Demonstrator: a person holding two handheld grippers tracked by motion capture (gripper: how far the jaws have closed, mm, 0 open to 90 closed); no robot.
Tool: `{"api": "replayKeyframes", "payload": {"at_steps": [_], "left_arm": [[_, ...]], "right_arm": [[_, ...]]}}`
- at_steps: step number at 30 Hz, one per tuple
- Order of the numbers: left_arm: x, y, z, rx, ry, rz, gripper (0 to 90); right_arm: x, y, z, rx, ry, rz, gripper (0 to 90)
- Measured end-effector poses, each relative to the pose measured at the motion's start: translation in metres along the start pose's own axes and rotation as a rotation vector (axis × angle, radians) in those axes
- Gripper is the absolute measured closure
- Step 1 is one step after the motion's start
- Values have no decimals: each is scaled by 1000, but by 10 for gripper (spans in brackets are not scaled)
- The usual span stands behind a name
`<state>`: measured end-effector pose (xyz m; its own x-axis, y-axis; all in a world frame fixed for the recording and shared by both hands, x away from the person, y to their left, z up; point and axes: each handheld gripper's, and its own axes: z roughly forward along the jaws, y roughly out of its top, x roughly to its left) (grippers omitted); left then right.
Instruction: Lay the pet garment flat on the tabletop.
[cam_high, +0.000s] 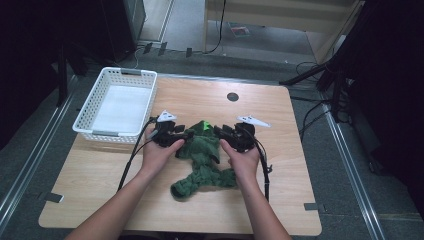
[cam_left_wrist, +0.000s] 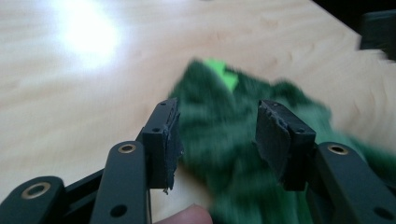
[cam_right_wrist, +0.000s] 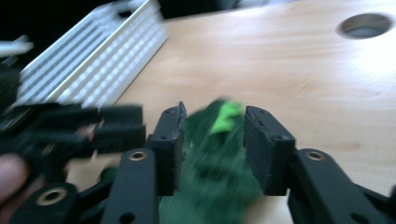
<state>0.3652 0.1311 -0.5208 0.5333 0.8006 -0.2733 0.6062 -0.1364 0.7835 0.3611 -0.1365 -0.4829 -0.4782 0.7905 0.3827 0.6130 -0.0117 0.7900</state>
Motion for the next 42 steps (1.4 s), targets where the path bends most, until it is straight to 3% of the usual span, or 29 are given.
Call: {"api": "replayKeyframes", "payload": {"at_steps": [3, 5, 7, 10, 12, 16, 18, 21, 24, 27, 30, 32, 34, 36, 39, 42], "left_arm": [[0, -14, -4, 37, -6, -19, 486], [-2, -22, -4, 55, -2, -14, 487], [-4, -29, -3, 66, -3, -8, 496], [-10, -33, -4, 81, 3, 32, 538], [-12, -35, -3, 90, 25, 60, 583], [-9, -38, 1, 96, 51, 84, 664], [-11, -37, 3, 94, 65, 89, 674], [-15, -37, 6, 85, 94, 110, 675], [-12, -36, 5, 86, 81, 87, 660], [-7, -36, -2, 37, 55, 52, 566], [-8, -33, -9, -18, 44, 30, 543], [-11, -28, -12, -46, 36, 25, 544], [-15, -21, -8, -45, 35, 38, 544], [-17, -16, -4, -39, 32, 45, 545], [-22, -6, 6, -26, 30, 55, 543], [-25, -1, 17, 19, 19, 79, 516]], "right_arm": [[3, -16, -13, 89, 91, -39, 494], [7, -29, -12, 154, 101, -87, 443], [7, -41, -7, 210, 72, -102, 442], [1, -50, -3, 196, 35, -72, 714], [-4, -50, -6, 165, 0, -85, 809], [-17, -46, -11, 127, -58, -63, 838], [-25, -51, -4, 151, -121, -87, 842], [-31, -56, 4, 182, -151, -103, 839], [-30, -52, 1, 156, -138, -91, 736], [-29, -44, -13, 92, -93, -71, 614], [-28, -37, -32, 35, -61, -52, 623], [-24, -36, -42, 13, -32, -62, 709], [-17, -39, -45, 33, 18, -81, 761], [-12, -44, -40, 76, 57, -103, 759], [-6, -52, -27, 125, 33, -130, 642], [-8, -54, -13, 168, 41, -102, 549]]}}
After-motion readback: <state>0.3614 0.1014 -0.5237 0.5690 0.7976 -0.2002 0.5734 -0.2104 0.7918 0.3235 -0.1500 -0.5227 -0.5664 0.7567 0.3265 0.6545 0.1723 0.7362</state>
